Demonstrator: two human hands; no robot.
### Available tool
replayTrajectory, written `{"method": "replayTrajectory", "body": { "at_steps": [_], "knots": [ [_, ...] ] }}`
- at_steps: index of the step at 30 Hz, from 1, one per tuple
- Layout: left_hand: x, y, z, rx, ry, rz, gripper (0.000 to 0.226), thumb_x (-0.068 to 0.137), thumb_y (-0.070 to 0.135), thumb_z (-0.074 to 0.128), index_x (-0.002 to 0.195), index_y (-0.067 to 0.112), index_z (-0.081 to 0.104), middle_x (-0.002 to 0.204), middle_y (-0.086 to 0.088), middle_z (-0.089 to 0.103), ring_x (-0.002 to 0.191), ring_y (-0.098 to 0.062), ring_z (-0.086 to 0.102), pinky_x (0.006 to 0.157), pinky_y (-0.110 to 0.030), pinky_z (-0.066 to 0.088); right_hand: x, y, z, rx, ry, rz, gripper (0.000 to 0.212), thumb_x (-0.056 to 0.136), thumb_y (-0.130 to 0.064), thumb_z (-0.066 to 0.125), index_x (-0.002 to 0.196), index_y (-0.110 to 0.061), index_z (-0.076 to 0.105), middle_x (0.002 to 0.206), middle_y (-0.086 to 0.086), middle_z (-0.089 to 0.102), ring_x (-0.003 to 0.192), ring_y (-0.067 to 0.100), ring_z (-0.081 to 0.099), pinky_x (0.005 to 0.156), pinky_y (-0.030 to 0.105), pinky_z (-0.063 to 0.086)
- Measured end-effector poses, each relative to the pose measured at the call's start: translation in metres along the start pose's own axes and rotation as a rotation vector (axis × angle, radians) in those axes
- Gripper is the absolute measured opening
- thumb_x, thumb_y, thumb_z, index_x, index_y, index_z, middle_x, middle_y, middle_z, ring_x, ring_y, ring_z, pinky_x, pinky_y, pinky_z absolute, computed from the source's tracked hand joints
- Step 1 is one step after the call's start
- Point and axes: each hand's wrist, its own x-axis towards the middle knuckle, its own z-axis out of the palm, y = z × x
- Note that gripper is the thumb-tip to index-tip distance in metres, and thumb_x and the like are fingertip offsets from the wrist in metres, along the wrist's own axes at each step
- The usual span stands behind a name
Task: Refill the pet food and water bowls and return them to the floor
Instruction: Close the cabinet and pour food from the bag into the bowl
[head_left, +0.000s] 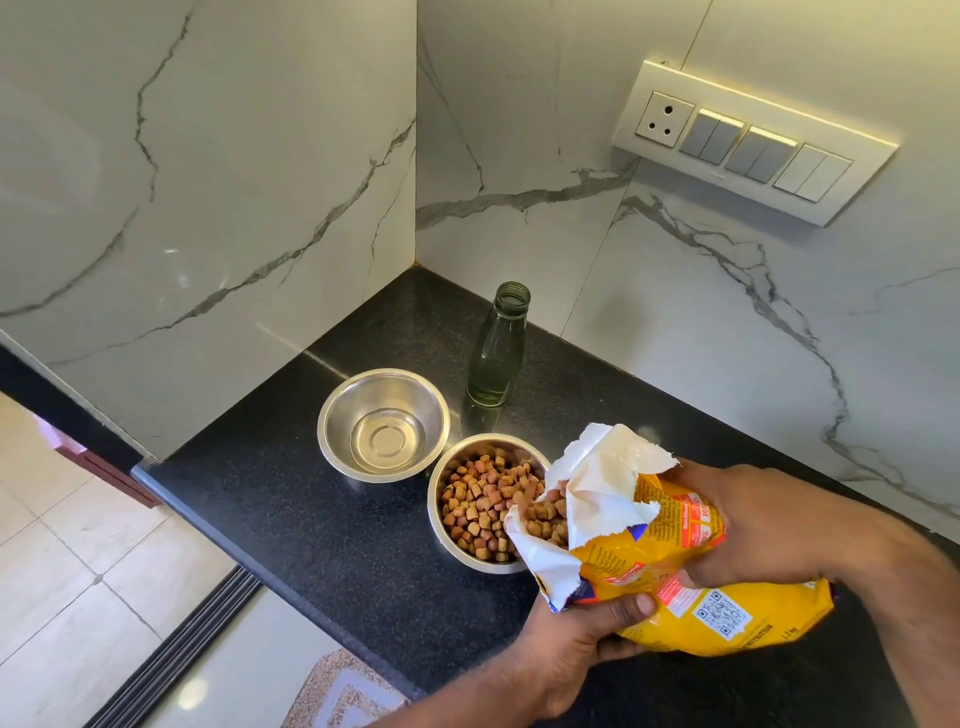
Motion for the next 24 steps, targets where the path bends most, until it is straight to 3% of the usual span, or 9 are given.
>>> {"method": "replayTrajectory", "body": {
  "at_steps": [8,12,17,19,24],
  "knots": [
    [-0.003,0.003,0.001,0.122,0.062,0.011,0.068,0.08,0.01,0.087,0.14,0.024,0.056,0.129,-0.005,0.074,0.119,-0.026,0.071,0.096,-0.047,0.059,-0.013,0.019,0.022,0.105,0.117,-0.023,0.073,0.061,-0.074,0.077,0.119,-0.068,0.033,0.113,-0.036,0.061,0.097,-0.003,0.066,0.083,0.016,0.054],
    [-0.006,0.007,0.004,0.164,0.055,0.049,0.069,0.081,0.002,0.083,0.141,0.021,0.053,0.126,-0.005,0.075,0.115,-0.023,0.072,0.088,-0.038,0.062,-0.022,0.026,0.033,0.196,0.172,-0.027,0.067,0.059,-0.074,0.076,0.112,-0.071,0.034,0.107,-0.041,0.061,0.096,-0.009,0.065,0.08,0.012,0.052],
    [0.001,0.011,0.001,0.242,0.051,0.151,0.087,0.078,-0.004,0.085,0.148,0.021,0.04,0.136,-0.006,0.069,0.126,-0.023,0.066,0.1,-0.042,0.058,-0.025,0.038,0.051,0.319,0.253,-0.06,0.064,0.061,-0.067,0.079,0.112,-0.069,0.04,0.103,-0.057,0.054,0.098,-0.021,0.06,0.077,0.006,0.049],
    [0.006,0.013,-0.002,0.326,0.083,0.174,0.092,0.074,0.001,0.09,0.146,0.028,0.039,0.138,-0.002,0.067,0.13,-0.022,0.063,0.103,-0.042,0.056,-0.025,0.043,0.059,0.397,0.268,-0.062,0.066,0.062,-0.064,0.082,0.117,-0.063,0.047,0.108,-0.056,0.054,0.1,-0.018,0.062,0.081,0.007,0.051],
    [0.024,0.031,-0.001,0.713,0.192,0.262,0.11,0.058,0.039,0.1,0.143,0.047,0.03,0.144,0.014,0.054,0.137,-0.009,0.051,0.115,-0.041,0.047,-0.025,0.056,0.076,0.622,0.374,-0.011,0.072,0.054,-0.075,0.084,0.114,-0.044,0.06,0.106,-0.029,0.07,0.104,-0.008,0.066,0.096,0.026,0.056]
  ]
}}
